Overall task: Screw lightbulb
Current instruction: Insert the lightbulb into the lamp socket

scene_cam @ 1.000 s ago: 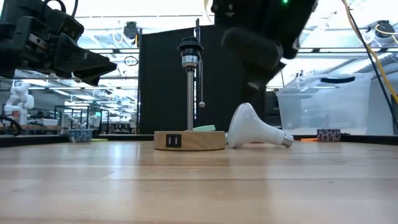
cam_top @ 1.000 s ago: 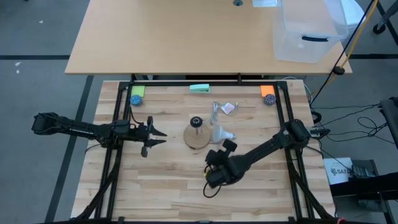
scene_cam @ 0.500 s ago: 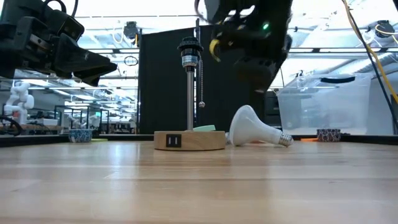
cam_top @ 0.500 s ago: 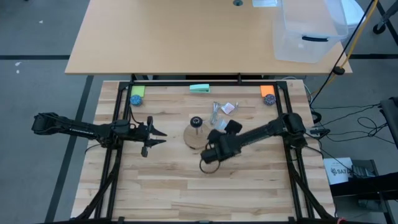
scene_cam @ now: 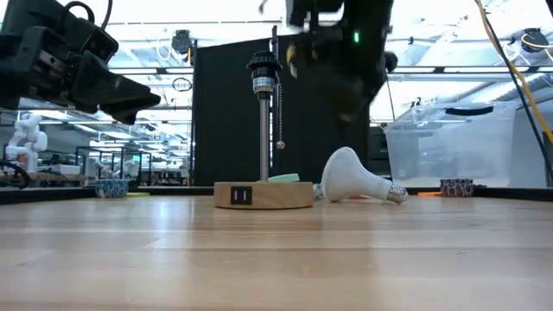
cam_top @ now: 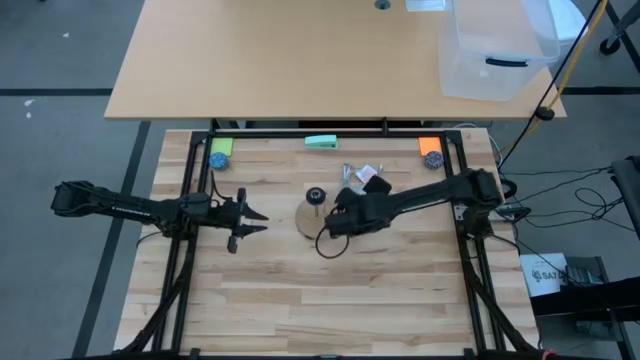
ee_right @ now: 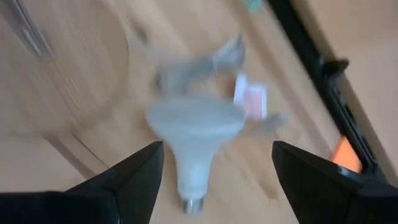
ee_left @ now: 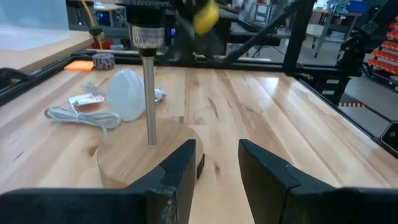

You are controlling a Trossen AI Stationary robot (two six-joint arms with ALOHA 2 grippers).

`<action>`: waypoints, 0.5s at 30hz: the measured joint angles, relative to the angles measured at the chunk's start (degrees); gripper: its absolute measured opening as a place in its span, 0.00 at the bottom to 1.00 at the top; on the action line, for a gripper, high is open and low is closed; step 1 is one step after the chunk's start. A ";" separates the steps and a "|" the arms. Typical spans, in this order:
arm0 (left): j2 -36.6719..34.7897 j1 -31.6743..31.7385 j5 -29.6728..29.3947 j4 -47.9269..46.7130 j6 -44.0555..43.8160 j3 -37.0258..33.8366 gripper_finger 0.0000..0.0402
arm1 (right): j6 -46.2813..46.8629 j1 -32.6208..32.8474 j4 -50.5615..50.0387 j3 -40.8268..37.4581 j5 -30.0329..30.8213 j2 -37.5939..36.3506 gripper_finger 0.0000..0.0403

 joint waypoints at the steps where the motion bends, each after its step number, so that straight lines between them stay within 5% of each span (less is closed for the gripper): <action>1: 0.02 0.00 0.02 -0.04 -0.05 0.00 0.31 | -1.04 -0.02 1.49 0.00 0.62 -1.94 0.73; 15: 0.01 -0.01 -0.37 1.26 0.34 0.00 0.31 | -13.17 0.11 6.44 -3.82 12.79 -30.05 0.73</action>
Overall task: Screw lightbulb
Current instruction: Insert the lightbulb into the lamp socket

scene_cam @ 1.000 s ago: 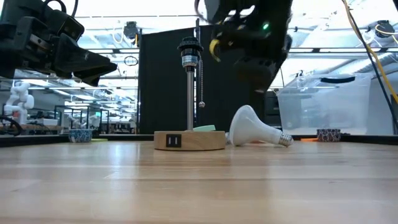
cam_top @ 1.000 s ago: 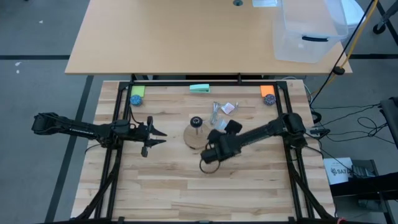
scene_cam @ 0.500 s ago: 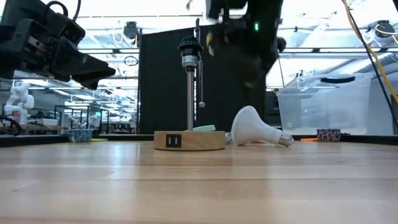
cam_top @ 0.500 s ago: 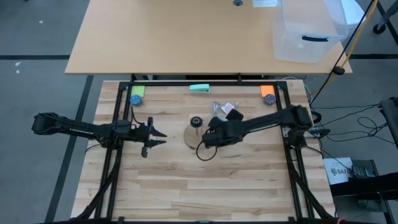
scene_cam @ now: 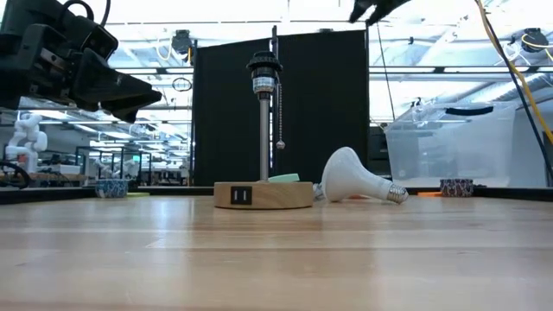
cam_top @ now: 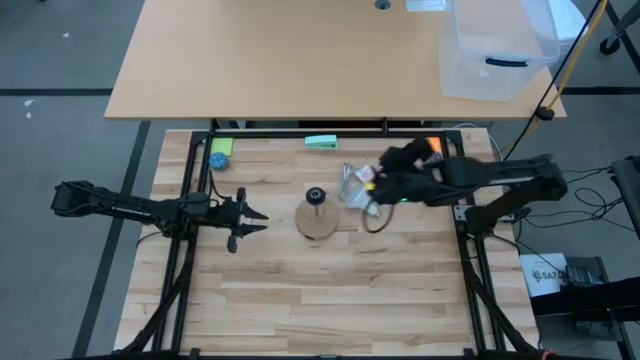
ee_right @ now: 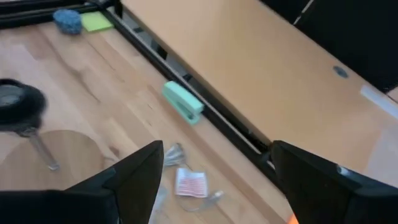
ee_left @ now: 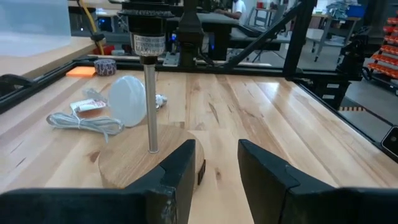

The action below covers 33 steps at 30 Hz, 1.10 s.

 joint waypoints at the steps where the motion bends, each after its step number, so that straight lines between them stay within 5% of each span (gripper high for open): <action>1: 0.01 0.00 -0.08 0.10 0.00 0.00 0.31 | -0.02 0.02 0.14 -2.08 0.55 -2.11 0.73; 7: -0.01 -0.01 -0.15 0.24 0.06 0.00 0.31 | 2.81 0.14 12.87 -22.63 -0.88 -16.90 0.73; 14: 0.00 -0.01 -1.62 1.72 0.46 0.00 0.31 | 0.95 0.33 38.89 -42.62 -16.04 -21.71 0.73; 22: -0.01 0.01 -8.71 1.93 1.79 0.00 0.31 | -0.63 -0.12 41.02 -44.14 -21.33 -11.52 0.74; 28: 0.01 0.01 -8.96 1.91 1.83 0.00 0.31 | -0.63 -1.33 40.81 -42.46 -28.45 -3.66 0.78; 33: 0.00 0.01 -8.96 1.91 2.00 0.00 0.31 | -5.03 -1.35 40.88 -40.49 -28.68 2.17 0.81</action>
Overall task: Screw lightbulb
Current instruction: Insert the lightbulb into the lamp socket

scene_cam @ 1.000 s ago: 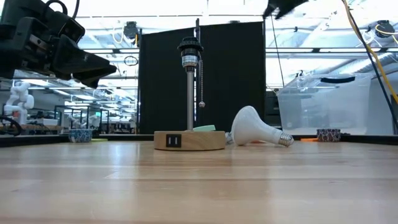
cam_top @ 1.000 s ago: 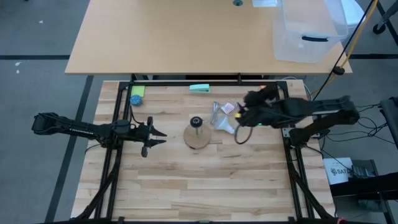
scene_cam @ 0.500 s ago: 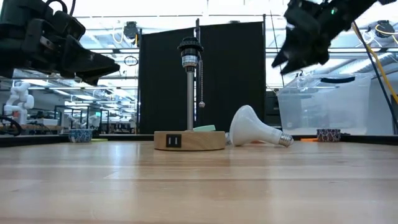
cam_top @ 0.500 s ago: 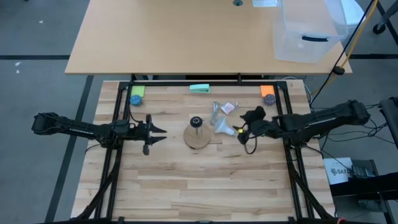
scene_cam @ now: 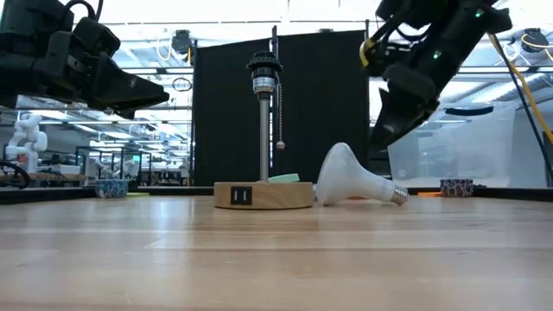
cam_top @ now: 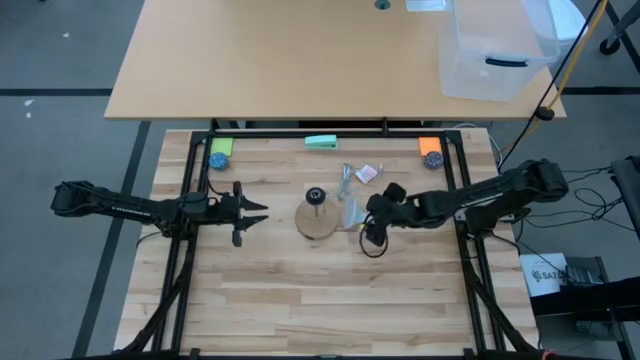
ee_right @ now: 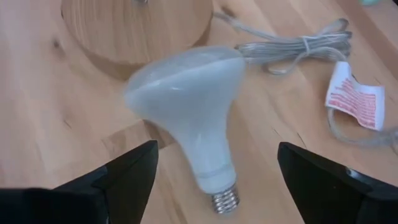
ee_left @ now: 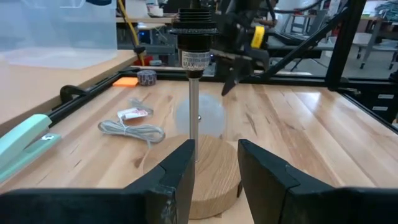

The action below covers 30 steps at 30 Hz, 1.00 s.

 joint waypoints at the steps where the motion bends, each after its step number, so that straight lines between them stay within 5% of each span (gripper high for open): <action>1: -0.01 0.00 0.00 0.00 -0.08 0.00 0.31 | -0.99 0.02 0.00 0.61 0.00 1.05 0.82; 10: -0.01 0.00 0.00 -0.02 -0.23 0.00 0.31 | -10.98 1.27 -0.44 6.23 -6.08 9.00 0.84; 30: -0.01 0.00 0.07 -0.09 -0.38 0.00 0.31 | -16.84 0.52 7.83 6.74 -5.42 19.09 0.83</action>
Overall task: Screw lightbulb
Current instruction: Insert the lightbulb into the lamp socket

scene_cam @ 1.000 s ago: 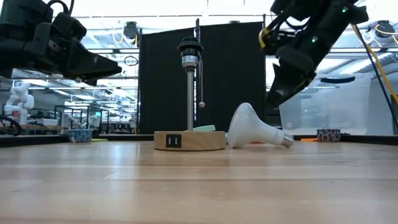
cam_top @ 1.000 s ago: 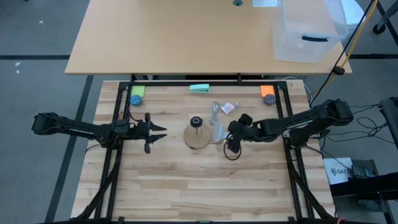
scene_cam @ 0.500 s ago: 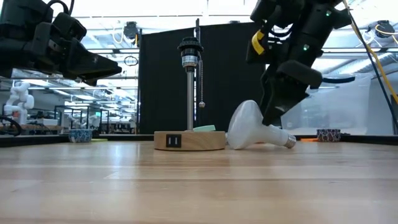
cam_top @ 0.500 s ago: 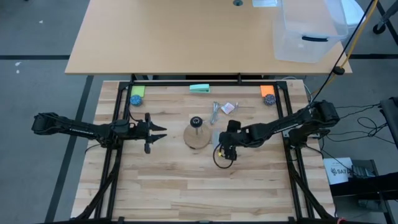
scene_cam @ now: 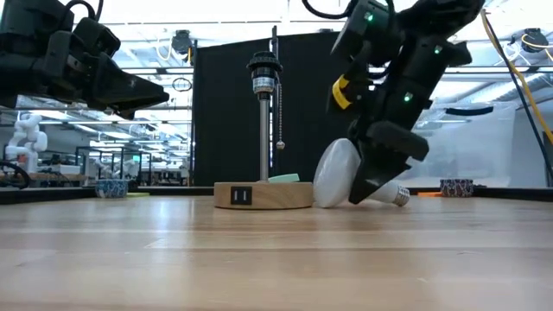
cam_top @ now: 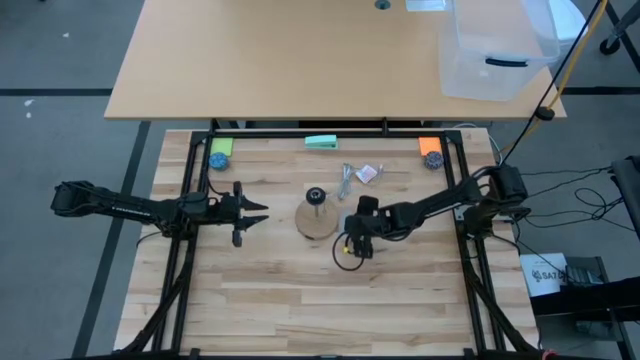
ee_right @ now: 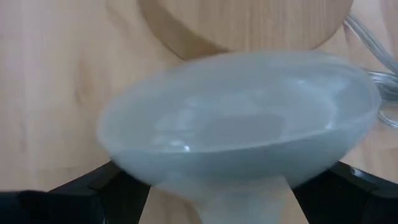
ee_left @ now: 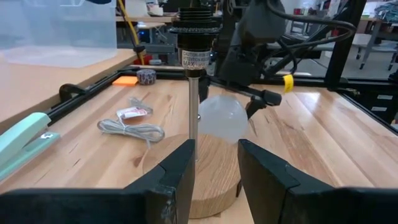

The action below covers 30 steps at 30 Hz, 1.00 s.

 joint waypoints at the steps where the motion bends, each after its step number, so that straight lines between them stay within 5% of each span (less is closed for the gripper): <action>1: 0.02 0.00 0.00 0.00 0.00 0.00 0.31 | 0.09 -0.19 0.14 0.00 0.00 0.12 0.83; 17: 0.02 0.00 0.20 -0.02 0.00 0.00 0.31 | 1.22 -0.70 0.12 -0.02 -0.50 0.11 0.48; 30: 0.02 0.00 0.20 -0.02 -0.02 0.00 0.31 | -0.06 -0.61 -5.66 5.65 -0.50 -0.66 0.44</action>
